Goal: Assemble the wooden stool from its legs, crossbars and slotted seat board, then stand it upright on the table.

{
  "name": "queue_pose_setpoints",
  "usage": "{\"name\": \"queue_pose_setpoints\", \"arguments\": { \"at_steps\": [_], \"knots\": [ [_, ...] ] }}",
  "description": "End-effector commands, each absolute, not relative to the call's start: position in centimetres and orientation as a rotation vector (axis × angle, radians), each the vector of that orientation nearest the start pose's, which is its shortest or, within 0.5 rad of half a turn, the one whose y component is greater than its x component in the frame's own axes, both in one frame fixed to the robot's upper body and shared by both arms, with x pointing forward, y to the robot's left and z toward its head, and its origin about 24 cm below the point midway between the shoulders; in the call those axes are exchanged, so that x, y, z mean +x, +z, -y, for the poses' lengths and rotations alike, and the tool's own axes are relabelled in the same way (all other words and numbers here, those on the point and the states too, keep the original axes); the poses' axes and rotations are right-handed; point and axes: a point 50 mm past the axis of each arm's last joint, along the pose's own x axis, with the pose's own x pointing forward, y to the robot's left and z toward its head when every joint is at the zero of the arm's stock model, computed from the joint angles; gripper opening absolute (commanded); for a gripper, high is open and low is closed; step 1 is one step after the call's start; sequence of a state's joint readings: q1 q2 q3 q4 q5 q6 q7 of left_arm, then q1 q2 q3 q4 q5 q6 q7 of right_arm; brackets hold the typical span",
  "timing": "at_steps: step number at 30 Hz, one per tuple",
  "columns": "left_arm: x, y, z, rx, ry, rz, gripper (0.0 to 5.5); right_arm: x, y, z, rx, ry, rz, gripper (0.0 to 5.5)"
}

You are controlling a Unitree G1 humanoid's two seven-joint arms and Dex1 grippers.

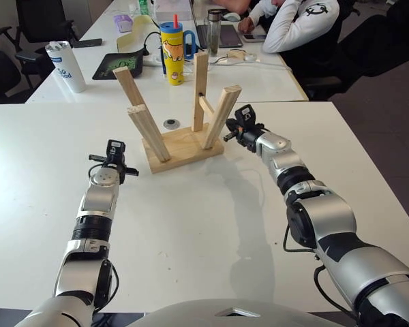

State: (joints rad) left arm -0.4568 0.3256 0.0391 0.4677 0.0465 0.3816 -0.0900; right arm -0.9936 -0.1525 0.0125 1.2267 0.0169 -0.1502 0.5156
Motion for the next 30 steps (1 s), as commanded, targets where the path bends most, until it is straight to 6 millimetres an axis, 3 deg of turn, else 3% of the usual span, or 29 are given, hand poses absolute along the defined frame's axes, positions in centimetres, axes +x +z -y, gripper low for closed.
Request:
{"name": "queue_pose_setpoints", "arguments": {
  "at_steps": [1,8,11,14,17,21,27,30],
  "knots": [
    [33.2,4.0,-20.5,0.347,-0.080,-0.385,0.01,38.5,8.3,11.6,-0.171,0.742,-0.166,0.00],
    [33.0,3.5,-19.1,0.372,-0.169,-0.389,0.01,35.3,6.3,11.9,-0.051,1.160,-0.229,0.00],
    [32.8,3.4,-18.9,0.377,-0.197,-0.385,0.01,34.4,6.2,12.2,-0.037,1.226,-0.231,0.00],
    [32.5,3.0,-19.5,0.389,-0.176,-0.408,0.01,34.7,5.9,13.2,-0.119,1.124,-0.277,0.00],
    [32.5,3.0,-20.2,0.387,-0.142,-0.420,0.01,36.5,5.1,15.9,-0.417,0.764,-0.371,0.00],
    [32.5,3.1,-20.3,0.383,-0.130,-0.417,0.01,38.9,7.7,17.7,-0.382,0.391,-0.261,0.00],
    [32.6,3.6,-20.1,0.377,-0.123,-0.397,0.01,40.3,12.1,14.6,-0.200,0.414,0.007,0.00],
    [32.8,4.2,-20.1,0.377,-0.116,-0.374,0.01,40.2,12.8,13.1,-0.170,0.545,0.057,0.00]
  ]
}}
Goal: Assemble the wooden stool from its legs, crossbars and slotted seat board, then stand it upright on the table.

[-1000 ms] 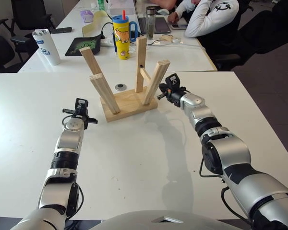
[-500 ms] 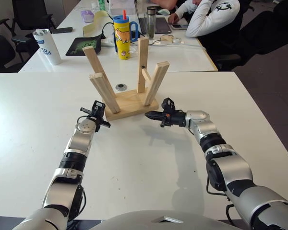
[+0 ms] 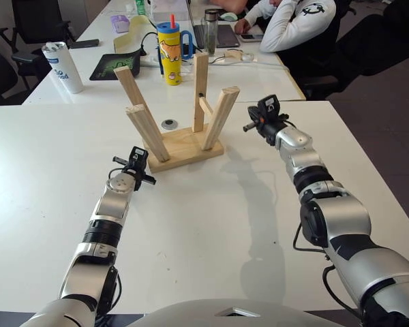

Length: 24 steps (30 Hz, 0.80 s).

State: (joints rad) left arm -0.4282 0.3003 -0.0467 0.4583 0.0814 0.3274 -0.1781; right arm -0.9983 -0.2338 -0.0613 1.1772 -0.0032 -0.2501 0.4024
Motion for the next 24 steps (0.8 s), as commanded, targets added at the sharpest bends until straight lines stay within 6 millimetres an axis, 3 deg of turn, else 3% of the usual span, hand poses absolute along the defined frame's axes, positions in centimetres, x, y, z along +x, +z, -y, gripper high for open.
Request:
{"name": "queue_pose_setpoints", "arguments": {
  "at_steps": [1,6,15,21,24],
  "knots": [
    [32.9,4.6,-20.1,0.373,-0.111,-0.360,0.01,40.0,12.9,12.6,-0.151,0.618,0.064,0.00],
    [33.2,5.9,-20.3,0.361,-0.090,-0.314,0.01,39.0,12.9,11.6,-0.120,0.897,0.055,0.00],
    [33.0,6.2,-21.0,0.364,-0.087,-0.297,0.01,37.1,12.2,11.3,-0.080,1.188,0.000,0.00],
    [32.8,6.4,-19.8,0.373,-0.177,-0.273,0.01,35.6,12.3,12.9,-0.056,1.234,-0.020,0.00],
    [32.8,6.3,-19.9,0.375,-0.175,-0.281,0.01,36.2,12.8,14.1,-0.105,1.085,-0.003,0.00]
  ]
}}
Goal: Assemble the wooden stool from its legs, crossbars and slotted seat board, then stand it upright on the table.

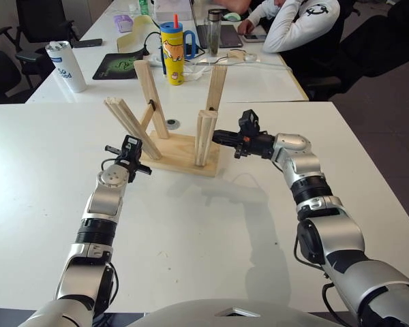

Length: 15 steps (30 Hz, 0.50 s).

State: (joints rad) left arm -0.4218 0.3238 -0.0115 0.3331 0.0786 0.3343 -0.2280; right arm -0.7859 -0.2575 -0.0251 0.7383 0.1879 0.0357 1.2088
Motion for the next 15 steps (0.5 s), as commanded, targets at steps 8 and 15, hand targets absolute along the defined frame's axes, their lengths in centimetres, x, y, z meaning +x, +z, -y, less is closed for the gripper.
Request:
{"name": "queue_pose_setpoints", "arguments": {
  "at_steps": [8,15],
  "knots": [
    [32.6,5.9,-20.0,0.367,-0.161,-0.293,0.01,39.6,23.3,11.8,0.161,0.829,0.393,0.00],
    [32.6,5.9,-19.7,0.355,-0.158,-0.287,0.01,40.6,23.3,8.0,0.176,0.929,0.237,0.00]
  ]
}}
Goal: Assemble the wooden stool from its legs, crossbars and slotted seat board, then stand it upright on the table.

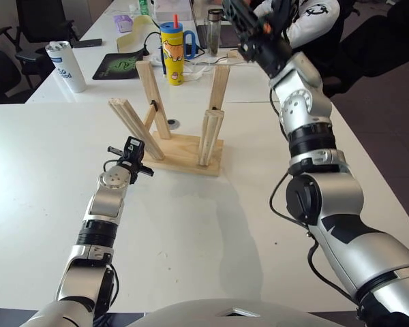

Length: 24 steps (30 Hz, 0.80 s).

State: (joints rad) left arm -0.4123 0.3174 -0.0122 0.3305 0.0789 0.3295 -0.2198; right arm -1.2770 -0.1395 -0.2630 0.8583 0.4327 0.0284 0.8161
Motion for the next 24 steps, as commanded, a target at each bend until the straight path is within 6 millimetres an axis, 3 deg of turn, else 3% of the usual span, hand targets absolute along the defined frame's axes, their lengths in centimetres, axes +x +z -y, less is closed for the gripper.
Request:
{"name": "queue_pose_setpoints", "arguments": {
  "at_steps": [1,3,5,6,8,11,17,21,24],
  "knots": [
    [32.6,5.9,-19.6,0.355,-0.160,-0.284,0.01,40.8,19.5,8.0,0.040,0.896,0.064,0.00],
    [32.6,6.0,-19.6,0.353,-0.160,-0.281,0.01,40.1,12.4,9.8,-0.234,0.811,-0.241,0.00],
    [32.5,6.0,-19.6,0.353,-0.160,-0.278,0.01,38.4,7.3,11.9,-0.407,0.832,-0.505,0.00],
    [32.5,6.1,-19.6,0.352,-0.159,-0.277,0.01,37.5,5.7,12.6,-0.444,0.887,-0.596,0.00],
    [32.5,6.2,-19.6,0.353,-0.158,-0.274,0.01,36.7,4.8,13.1,-0.477,0.957,-0.634,0.00],
    [32.5,6.2,-19.6,0.351,-0.154,-0.273,0.01,38.3,7.6,12.3,-0.374,0.875,-0.419,0.00],
    [32.4,5.7,-19.6,0.348,-0.156,-0.292,0.01,40.0,13.9,11.9,0.054,0.862,-0.075,0.00],
    [32.1,5.3,-20.5,0.321,-0.123,-0.303,0.01,40.3,18.1,14.1,0.328,0.818,0.154,0.00],
    [32.0,4.9,-21.7,0.336,-0.090,-0.323,0.01,40.3,18.7,16.5,0.421,0.690,0.196,0.00]
  ]
}}
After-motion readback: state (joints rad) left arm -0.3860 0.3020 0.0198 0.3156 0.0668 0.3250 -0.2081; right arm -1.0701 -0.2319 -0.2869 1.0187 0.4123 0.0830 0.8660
